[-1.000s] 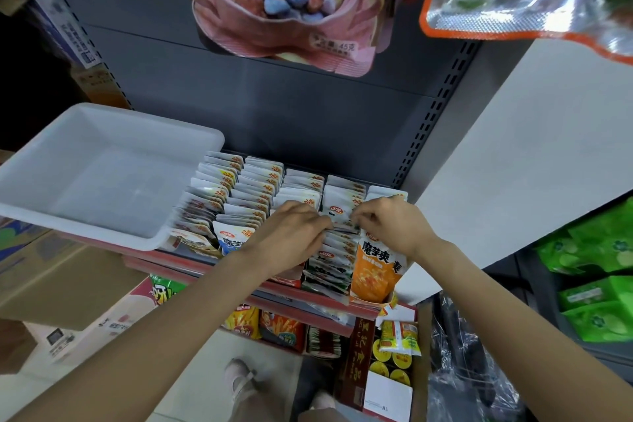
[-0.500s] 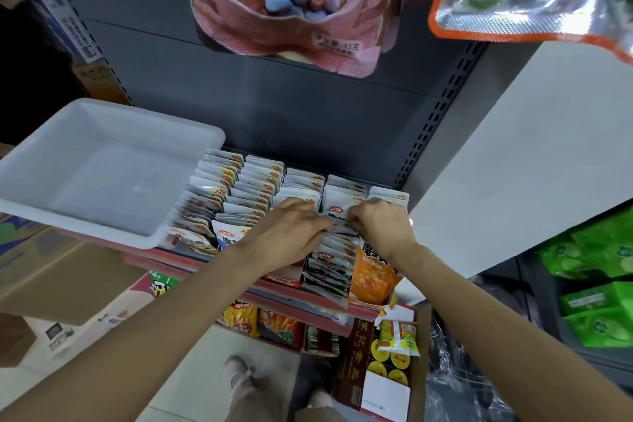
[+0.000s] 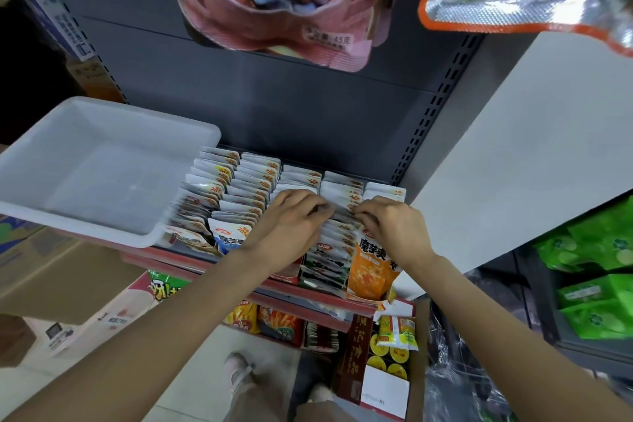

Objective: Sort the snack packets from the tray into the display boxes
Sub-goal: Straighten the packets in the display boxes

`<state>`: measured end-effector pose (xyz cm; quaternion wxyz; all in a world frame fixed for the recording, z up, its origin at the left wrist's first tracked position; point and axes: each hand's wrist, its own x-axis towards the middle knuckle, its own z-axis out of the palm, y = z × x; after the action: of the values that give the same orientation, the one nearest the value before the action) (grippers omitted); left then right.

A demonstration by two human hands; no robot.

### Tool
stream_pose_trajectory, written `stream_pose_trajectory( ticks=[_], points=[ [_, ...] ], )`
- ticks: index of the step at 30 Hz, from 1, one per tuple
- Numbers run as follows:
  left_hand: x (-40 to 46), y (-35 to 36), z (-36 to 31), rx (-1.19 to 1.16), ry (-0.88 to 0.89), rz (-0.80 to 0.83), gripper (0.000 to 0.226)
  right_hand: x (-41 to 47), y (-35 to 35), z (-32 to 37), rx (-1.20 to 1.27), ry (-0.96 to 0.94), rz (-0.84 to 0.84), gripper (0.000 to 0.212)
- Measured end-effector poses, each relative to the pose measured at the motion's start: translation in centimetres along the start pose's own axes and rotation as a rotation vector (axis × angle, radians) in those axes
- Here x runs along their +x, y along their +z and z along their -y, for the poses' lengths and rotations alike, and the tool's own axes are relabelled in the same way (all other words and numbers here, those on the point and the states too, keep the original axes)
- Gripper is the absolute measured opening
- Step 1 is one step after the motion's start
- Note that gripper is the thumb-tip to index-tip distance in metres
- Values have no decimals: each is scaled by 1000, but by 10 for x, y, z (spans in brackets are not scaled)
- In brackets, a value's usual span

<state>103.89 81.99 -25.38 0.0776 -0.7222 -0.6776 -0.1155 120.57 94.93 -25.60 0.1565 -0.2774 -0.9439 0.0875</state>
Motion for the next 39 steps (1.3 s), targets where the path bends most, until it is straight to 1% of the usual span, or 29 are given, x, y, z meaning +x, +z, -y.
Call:
stream_pose_trajectory(
  ticks=[3,6,9,11,14,16,17,19,21,23,24,26,28,30,33,35,37,39],
  points=[
    [-1,-3,-1,58,-28,73,51,4,-6,2,68,74,60,23],
    [-1,-6,-5,95,-49,137,58,8,-9,3,47,93,112,22],
    [1,-6,-6,114,-53,174,53,14,-9,7,-60,69,144,21],
    [0,-4,-6,101,-61,150,47,15,-9,10,-92,42,128,21],
    [-4,-11,-8,60,-100,212,58,9,-9,12,-38,48,80,18],
    [-8,-14,-12,62,-111,307,71,5,-8,13,46,92,113,19],
    [-9,-13,-13,61,-117,321,73,4,-9,13,110,124,138,21],
    [-10,-9,-13,20,-130,287,59,1,-15,13,231,193,158,25],
    [-13,-11,-14,-77,-137,173,48,-2,-22,12,287,245,185,31],
    [-17,-14,-15,-197,-190,62,38,-6,-25,11,307,272,273,39],
    [-19,-17,-16,-258,-233,44,35,-7,-25,11,301,267,314,42],
    [-20,-24,-20,-341,-344,84,33,-6,-23,12,286,247,342,43],
    [-18,-25,-22,-379,-417,151,36,-4,-20,14,305,265,320,40],
    [-15,-25,-25,-399,-435,209,35,-1,-16,16,294,270,303,35],
    [-10,-20,-30,-453,-467,246,35,2,-10,18,247,246,251,19],
    [-10,-19,-35,-483,-483,237,34,0,-6,20,229,211,175,11],
    [-10,-19,-38,-510,-530,208,35,-5,-4,23,236,166,75,12],
    [-10,-19,-39,-536,-594,171,36,-12,-2,23,231,131,30,10]
  ],
)
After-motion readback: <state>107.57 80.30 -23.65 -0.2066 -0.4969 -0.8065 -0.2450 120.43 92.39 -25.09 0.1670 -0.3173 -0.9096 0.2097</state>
